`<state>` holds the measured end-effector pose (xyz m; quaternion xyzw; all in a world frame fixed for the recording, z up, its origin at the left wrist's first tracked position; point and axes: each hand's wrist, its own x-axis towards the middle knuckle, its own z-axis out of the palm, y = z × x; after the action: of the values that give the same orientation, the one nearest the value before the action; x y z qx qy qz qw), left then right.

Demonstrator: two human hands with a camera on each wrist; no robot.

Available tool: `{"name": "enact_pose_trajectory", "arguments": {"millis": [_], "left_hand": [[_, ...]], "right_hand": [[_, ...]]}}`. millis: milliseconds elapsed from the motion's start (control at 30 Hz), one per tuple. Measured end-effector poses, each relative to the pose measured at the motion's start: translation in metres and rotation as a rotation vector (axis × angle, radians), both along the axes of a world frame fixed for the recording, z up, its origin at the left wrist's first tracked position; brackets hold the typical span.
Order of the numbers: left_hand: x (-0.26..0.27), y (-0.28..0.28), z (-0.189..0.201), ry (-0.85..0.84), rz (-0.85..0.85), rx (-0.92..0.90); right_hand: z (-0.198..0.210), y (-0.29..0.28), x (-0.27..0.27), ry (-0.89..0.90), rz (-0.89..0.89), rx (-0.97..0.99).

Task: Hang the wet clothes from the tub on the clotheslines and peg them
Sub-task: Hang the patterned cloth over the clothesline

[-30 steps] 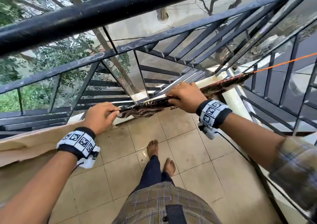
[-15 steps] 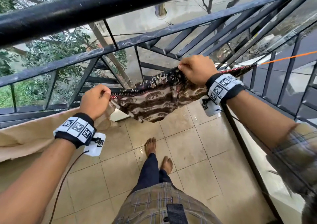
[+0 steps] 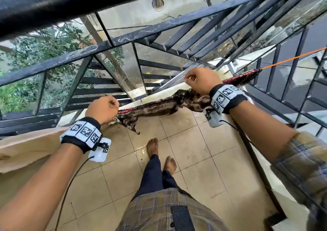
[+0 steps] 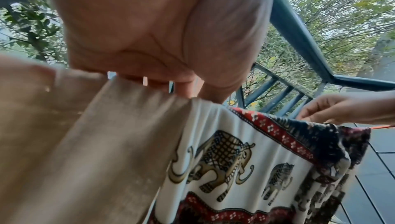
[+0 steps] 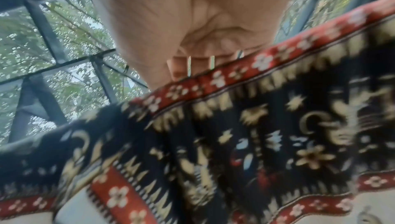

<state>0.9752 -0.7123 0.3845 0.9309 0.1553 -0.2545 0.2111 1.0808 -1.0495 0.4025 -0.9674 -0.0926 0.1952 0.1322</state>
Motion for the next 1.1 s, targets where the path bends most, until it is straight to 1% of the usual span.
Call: {"name": "enact_pose_trajectory", "arguments": {"millis": [67, 133, 200, 267, 367, 433, 500, 600, 667, 733, 767, 867, 1000, 1100], "left_hand": [[-0.001, -0.006, 0.005, -0.152, -0.024, -0.033], [-0.006, -0.023, 0.014, -0.312, -0.089, -0.116], [-0.012, -0.047, 0.025, -0.414, -0.146, -0.187], [-0.019, -0.076, 0.030, -0.418, -0.201, -0.302], [-0.034, -0.124, 0.026, -0.343, -0.250, -0.423], [-0.041, -0.153, 0.012, -0.282, -0.197, -0.467], [-0.045, -0.177, -0.004, -0.190, -0.104, -0.496], [-0.042, -0.202, -0.022, -0.044, 0.089, -0.594], [-0.037, -0.215, -0.031, -0.021, 0.251, -0.675], [-0.030, -0.225, -0.039, -0.042, 0.384, -0.716], [-0.027, -0.229, -0.041, -0.046, 0.430, -0.718], [-0.022, -0.236, -0.047, -0.049, 0.500, -0.685], [-0.020, -0.238, -0.054, -0.042, 0.544, -0.636], [-0.015, -0.239, -0.050, 0.021, 0.561, -0.643]], "right_hand": [[0.012, -0.023, -0.005, -0.147, -0.135, 0.101], [0.026, -0.050, -0.015, -0.291, -0.281, 0.162], [0.035, -0.079, -0.027, -0.406, -0.424, 0.192], [0.039, -0.107, -0.041, -0.447, -0.558, 0.167], [0.033, -0.145, -0.058, -0.402, -0.716, 0.197], [0.017, -0.168, -0.062, -0.322, -0.787, 0.244], [-0.003, -0.187, -0.058, -0.211, -0.836, 0.367], [-0.024, -0.197, -0.044, -0.099, -0.869, 0.561], [-0.031, -0.195, -0.036, -0.062, -0.859, 0.650], [-0.035, -0.195, -0.029, -0.101, -0.780, 0.657], [-0.036, -0.196, -0.028, -0.135, -0.738, 0.625], [-0.050, -0.209, -0.026, -0.176, -0.682, 0.552], [-0.047, -0.217, -0.035, -0.174, -0.678, 0.683], [-0.042, -0.220, -0.037, -0.179, -0.671, 0.741]]}}
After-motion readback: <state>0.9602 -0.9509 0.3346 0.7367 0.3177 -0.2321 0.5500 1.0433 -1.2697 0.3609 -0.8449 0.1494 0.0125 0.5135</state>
